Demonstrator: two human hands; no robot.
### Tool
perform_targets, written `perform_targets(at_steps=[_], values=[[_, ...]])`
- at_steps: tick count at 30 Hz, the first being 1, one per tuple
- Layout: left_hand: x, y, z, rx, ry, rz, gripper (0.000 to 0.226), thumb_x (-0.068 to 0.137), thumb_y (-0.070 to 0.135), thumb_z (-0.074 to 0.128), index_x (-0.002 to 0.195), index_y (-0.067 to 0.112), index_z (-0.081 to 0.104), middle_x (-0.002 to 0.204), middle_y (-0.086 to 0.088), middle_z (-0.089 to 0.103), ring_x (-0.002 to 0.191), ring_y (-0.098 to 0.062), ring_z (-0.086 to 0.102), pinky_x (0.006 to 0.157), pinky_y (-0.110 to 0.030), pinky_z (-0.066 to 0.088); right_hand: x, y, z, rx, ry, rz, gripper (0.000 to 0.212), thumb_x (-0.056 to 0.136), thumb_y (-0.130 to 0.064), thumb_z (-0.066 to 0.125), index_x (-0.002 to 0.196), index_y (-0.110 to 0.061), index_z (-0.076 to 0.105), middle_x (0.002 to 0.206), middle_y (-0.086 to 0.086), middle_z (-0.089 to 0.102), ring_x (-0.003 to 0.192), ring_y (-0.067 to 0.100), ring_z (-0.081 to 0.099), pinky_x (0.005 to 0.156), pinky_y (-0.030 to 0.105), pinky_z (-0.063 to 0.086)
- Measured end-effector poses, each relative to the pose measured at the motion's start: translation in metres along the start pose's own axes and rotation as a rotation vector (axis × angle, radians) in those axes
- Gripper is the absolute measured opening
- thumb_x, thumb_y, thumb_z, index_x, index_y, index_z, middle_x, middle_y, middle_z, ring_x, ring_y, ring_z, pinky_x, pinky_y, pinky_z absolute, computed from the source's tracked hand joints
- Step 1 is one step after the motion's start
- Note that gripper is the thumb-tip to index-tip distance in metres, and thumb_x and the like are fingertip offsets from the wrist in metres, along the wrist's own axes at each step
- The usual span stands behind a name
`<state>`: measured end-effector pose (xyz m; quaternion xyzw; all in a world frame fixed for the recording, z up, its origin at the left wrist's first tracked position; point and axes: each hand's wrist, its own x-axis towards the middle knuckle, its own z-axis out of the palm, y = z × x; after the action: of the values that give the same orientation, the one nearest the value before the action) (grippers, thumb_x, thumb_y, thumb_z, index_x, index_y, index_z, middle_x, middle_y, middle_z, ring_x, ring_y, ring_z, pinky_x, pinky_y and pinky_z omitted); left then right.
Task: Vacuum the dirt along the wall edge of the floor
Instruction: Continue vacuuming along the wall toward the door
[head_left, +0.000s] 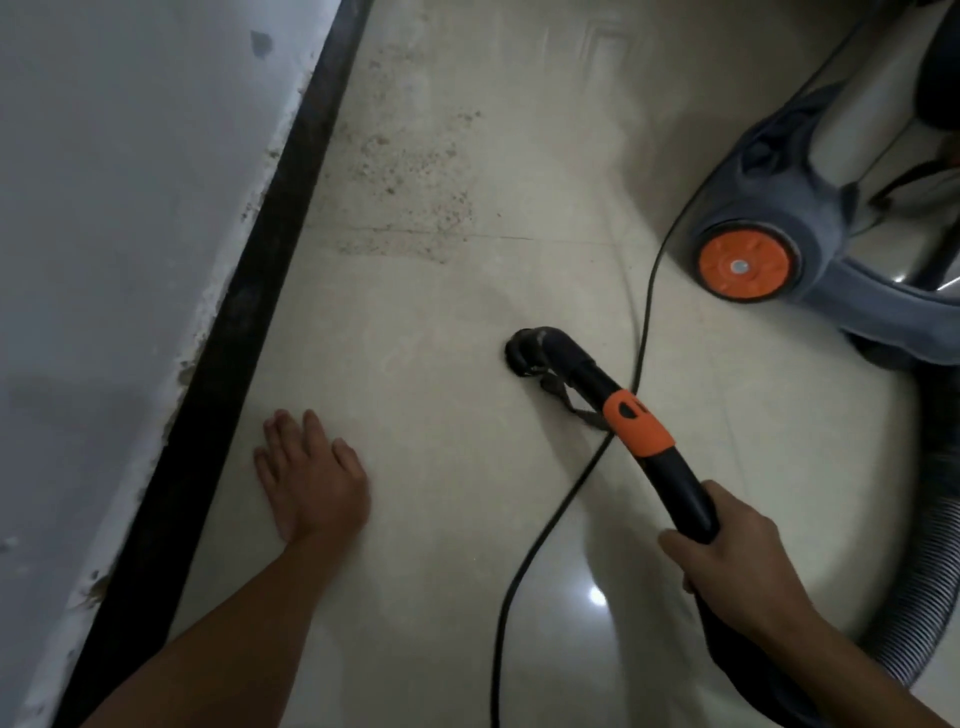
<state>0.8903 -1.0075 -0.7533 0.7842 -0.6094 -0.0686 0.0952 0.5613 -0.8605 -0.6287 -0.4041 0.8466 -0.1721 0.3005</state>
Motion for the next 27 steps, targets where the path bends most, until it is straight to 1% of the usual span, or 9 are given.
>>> perform_targets(at_steps=[2, 4, 8, 12, 14, 16, 18, 22, 27], values=[[-0.001, 0.000, 0.000, 0.005, 0.014, 0.003, 0.064, 0.086, 0.029, 0.030, 0.140, -0.002, 0.043, 0.150, -0.029, 0.032, 0.142, -0.040, 0.025, 0.115, -0.052, 0.016, -0.013, 0.024, -0.010, 0.010, 0.057, 0.076, 0.022, 0.073, -0.012, 0.076, 0.078, -0.021, 0.056, 0.052, 0.005, 0.063, 0.043, 0.020, 0.063, 0.052, 0.044, 0.056], [-0.003, 0.000, 0.000, 0.003, 0.032, 0.004, 0.063, 0.086, 0.029, 0.031, 0.138, -0.003, 0.044, 0.148, -0.031, 0.033, 0.141, -0.042, 0.027, 0.114, -0.054, 0.017, -0.019, 0.041, -0.016, 0.047, 0.117, 0.131, 0.022, 0.072, -0.009, 0.076, 0.077, -0.018, 0.057, 0.049, 0.004, 0.063, 0.040, 0.016, 0.061, 0.050, 0.039, 0.052], [0.004, 0.011, 0.003, -0.001, 0.038, -0.008, 0.059, 0.087, 0.025, 0.034, 0.136, -0.006, 0.046, 0.144, -0.038, 0.034, 0.137, -0.049, 0.029, 0.112, -0.056, 0.019, 0.001, 0.048, -0.020, 0.133, 0.189, 0.192, 0.017, 0.075, -0.009, 0.072, 0.078, -0.016, 0.058, 0.048, 0.005, 0.063, 0.038, 0.013, 0.061, 0.048, 0.030, 0.045], [0.030, 0.042, 0.018, -0.033, 0.000, -0.127, 0.053, 0.093, 0.021, 0.043, 0.140, -0.004, 0.039, 0.149, -0.038, 0.023, 0.141, -0.049, 0.017, 0.116, -0.055, 0.011, 0.050, 0.026, -0.017, 0.269, 0.180, 0.187, 0.014, 0.077, -0.009, 0.071, 0.084, -0.008, 0.059, 0.058, 0.013, 0.067, 0.039, 0.017, 0.063, 0.045, 0.027, 0.047], [0.041, 0.052, 0.026, -0.026, -0.005, -0.172, 0.056, 0.094, 0.023, 0.043, 0.143, -0.002, 0.035, 0.151, -0.037, 0.019, 0.143, -0.047, 0.013, 0.117, -0.055, 0.007, 0.083, 0.007, -0.017, 0.355, 0.180, 0.181, 0.013, 0.077, -0.007, 0.070, 0.083, -0.004, 0.060, 0.055, 0.012, 0.065, 0.038, 0.018, 0.061, 0.041, 0.026, 0.047], [0.046, 0.055, 0.030, -0.004, 0.010, -0.182, 0.057, 0.093, 0.026, 0.042, 0.143, -0.001, 0.035, 0.151, -0.036, 0.020, 0.143, -0.046, 0.014, 0.117, -0.055, 0.009, 0.114, -0.014, -0.019, 0.434, 0.176, 0.187, 0.013, 0.075, -0.005, 0.070, 0.081, -0.001, 0.060, 0.051, 0.011, 0.061, 0.035, 0.018, 0.057, 0.039, 0.025, 0.047], [0.050, 0.055, 0.030, 0.012, 0.024, -0.173, 0.057, 0.093, 0.025, 0.042, 0.143, 0.000, 0.035, 0.150, -0.036, 0.022, 0.142, -0.046, 0.016, 0.116, -0.055, 0.011, 0.135, -0.031, -0.019, 0.491, 0.156, 0.196, 0.013, 0.074, -0.004, 0.070, 0.082, -0.002, 0.059, 0.053, 0.011, 0.059, 0.036, 0.020, 0.056, 0.041, 0.028, 0.050], [0.063, 0.059, 0.027, 0.004, 0.015, -0.143, 0.058, 0.091, 0.026, 0.036, 0.143, -0.002, 0.036, 0.149, -0.036, 0.024, 0.141, -0.046, 0.018, 0.115, -0.054, 0.013, 0.140, -0.047, -0.011, 0.407, 0.105, 0.133, 0.014, 0.077, -0.006, 0.071, 0.077, -0.002, 0.058, 0.048, 0.009, 0.061, 0.038, 0.021, 0.058, 0.041, 0.030, 0.050], [0.084, 0.064, 0.026, 0.002, 0.025, -0.123, 0.059, 0.089, 0.028, 0.034, 0.140, -0.003, 0.041, 0.146, -0.037, 0.030, 0.139, -0.047, 0.026, 0.114, -0.053, 0.019, 0.139, -0.078, 0.018, 0.278, -0.039, -0.002, 0.013, 0.079, -0.004, 0.070, 0.085, -0.007, 0.058, 0.056, 0.014, 0.065, 0.043, 0.022, 0.063, 0.041, 0.028, 0.046]])
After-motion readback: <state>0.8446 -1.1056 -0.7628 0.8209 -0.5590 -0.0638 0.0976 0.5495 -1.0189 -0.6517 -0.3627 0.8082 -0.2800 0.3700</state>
